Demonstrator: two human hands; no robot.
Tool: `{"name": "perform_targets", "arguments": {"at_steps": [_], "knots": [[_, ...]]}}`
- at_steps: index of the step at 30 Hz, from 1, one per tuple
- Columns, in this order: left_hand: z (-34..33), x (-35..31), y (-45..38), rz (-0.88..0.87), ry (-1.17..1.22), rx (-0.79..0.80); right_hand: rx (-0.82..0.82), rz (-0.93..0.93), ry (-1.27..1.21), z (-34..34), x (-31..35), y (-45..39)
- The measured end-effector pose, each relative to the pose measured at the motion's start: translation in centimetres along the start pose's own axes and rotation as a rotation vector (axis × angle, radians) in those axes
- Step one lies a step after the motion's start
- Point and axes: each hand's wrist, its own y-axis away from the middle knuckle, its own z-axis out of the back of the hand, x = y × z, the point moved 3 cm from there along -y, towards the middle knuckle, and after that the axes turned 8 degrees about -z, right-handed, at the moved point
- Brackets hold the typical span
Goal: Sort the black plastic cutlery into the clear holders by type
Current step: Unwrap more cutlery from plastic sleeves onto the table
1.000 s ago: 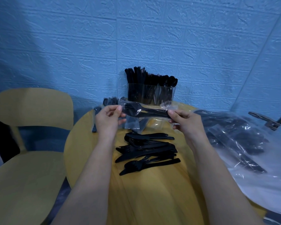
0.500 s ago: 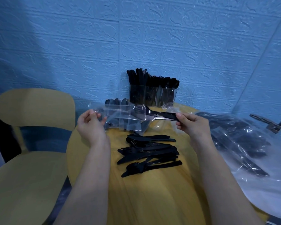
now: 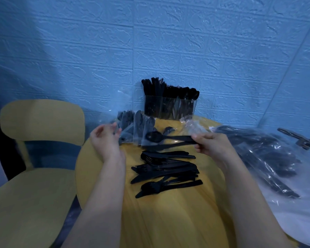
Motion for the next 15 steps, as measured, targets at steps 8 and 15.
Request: {"name": "perform_targets", "arguments": {"at_steps": [8,15], "knots": [[-2.4,0.7,3.1,0.051,-0.195,0.469,0.132,0.022,0.622,-1.4,-0.4,0.6],[-3.4,1.3,5.0,0.026,-0.406,0.707,0.012,0.203,0.42,-3.5,2.0,2.1]]}}
